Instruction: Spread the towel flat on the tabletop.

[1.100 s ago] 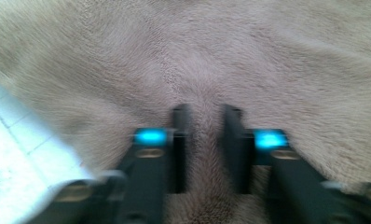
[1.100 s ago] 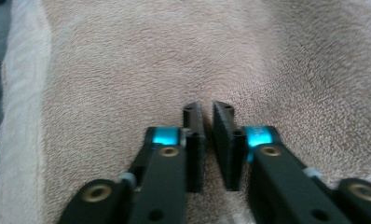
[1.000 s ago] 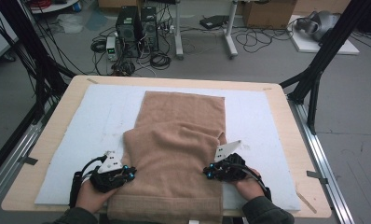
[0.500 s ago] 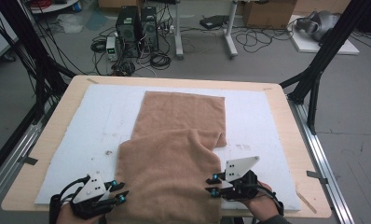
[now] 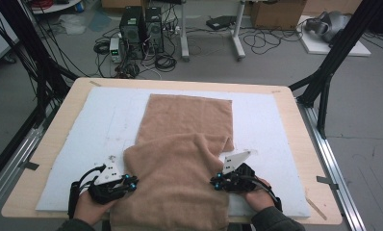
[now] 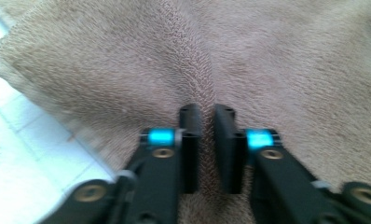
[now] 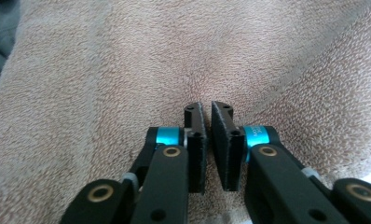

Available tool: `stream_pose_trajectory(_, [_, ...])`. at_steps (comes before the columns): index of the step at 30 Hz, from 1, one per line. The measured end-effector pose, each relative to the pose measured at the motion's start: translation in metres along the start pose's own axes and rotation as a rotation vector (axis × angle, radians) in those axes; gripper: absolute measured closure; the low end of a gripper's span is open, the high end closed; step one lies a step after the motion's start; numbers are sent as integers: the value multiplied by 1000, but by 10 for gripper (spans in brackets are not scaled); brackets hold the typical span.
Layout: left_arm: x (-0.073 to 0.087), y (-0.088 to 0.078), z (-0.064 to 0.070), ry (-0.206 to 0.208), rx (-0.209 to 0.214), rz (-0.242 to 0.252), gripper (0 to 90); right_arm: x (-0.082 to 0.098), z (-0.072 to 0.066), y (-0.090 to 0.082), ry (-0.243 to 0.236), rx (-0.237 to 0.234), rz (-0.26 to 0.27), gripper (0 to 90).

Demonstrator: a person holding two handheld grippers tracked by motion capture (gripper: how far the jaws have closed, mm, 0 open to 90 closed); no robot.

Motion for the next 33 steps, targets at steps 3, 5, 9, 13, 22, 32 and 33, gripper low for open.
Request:
stream_pose_trajectory(3, [2,-5,9,8,7,-1,849,-2,-9,-3,-12,-13,3,853])
stream_pose_trajectory(5, [5,-12,17,6,19,5,849,-3,-18,-6,-25,-18,6,853])
stream_pose_trajectory(9, [13,-33,39,21,46,10,851,-4,-40,-18,-56,-33,10,853])
stream_pose_trajectory(13, [14,-54,58,43,73,31,816,-19,-69,-37,-119,-58,85,818])
stream_pose_trajectory(22, [2,-24,21,31,-6,27,611,-6,-24,-26,-49,23,19,672])
stream_pose_trajectory(32, [14,-15,32,49,27,23,871,8,-28,-9,-21,-105,-3,867])
stream_pose_trajectory(33, [16,-19,37,60,35,21,872,8,-33,-11,-28,-122,-11,869])
Point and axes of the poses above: each handheld gripper's, and its own axes: y roughly forward along the jaws, x roughly out of its underside, z roughly to its right, the point moved 10 cm from there along y, roughly forward along the jaws, and after that the axes turned 6 degrees about -y, right-handed, at the moved point
